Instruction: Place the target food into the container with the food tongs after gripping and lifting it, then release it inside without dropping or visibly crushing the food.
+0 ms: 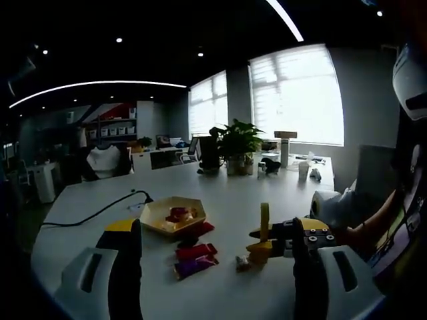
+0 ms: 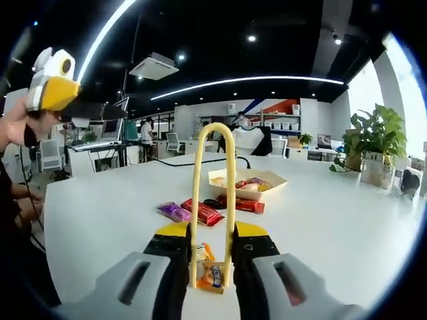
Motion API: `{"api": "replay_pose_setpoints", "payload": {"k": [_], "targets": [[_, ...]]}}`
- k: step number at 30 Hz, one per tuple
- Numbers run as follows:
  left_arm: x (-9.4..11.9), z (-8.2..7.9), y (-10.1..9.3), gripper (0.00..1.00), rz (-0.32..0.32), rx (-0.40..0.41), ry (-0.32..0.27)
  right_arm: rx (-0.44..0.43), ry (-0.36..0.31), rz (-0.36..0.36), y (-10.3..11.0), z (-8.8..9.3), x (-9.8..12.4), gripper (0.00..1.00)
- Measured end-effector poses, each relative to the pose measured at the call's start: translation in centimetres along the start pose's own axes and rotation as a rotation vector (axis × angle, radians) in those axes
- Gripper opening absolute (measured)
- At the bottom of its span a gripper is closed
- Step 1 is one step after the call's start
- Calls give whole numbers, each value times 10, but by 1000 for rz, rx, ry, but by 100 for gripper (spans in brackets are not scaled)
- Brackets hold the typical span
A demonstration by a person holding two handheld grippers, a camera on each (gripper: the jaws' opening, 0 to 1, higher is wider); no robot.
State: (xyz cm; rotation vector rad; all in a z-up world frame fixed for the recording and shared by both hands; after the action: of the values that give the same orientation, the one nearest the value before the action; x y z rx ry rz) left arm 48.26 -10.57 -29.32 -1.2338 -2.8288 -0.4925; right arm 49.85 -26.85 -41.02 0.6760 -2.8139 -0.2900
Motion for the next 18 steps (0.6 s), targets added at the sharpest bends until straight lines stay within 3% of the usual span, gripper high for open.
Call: {"api": "replay_pose_setpoints", "payload": {"k": [5, 8, 18], "targets": [[0, 0, 0, 99, 2, -4, 6, -47, 12, 4, -6, -2, 1, 15], [0, -1, 0, 99, 4, -6, 8, -28, 7, 19, -6, -6, 3, 16], [-4, -4, 0, 98, 15, -13, 8, -33, -69, -6, 2, -45, -1, 16]]}}
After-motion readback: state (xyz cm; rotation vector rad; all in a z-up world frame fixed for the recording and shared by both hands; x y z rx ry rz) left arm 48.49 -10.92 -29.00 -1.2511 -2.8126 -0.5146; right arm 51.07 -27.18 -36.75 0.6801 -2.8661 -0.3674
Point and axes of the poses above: the point that each gripper's makers call its tool centre point, and the gripper's own axes: x roughly backward along the fingers, y roughly to its left, z roughly out of its underside, the point moved 5 cm from there along x, roughly backward along the fingers, and after that the axes turned 15 degrees about -x, right-handed, at the moved point
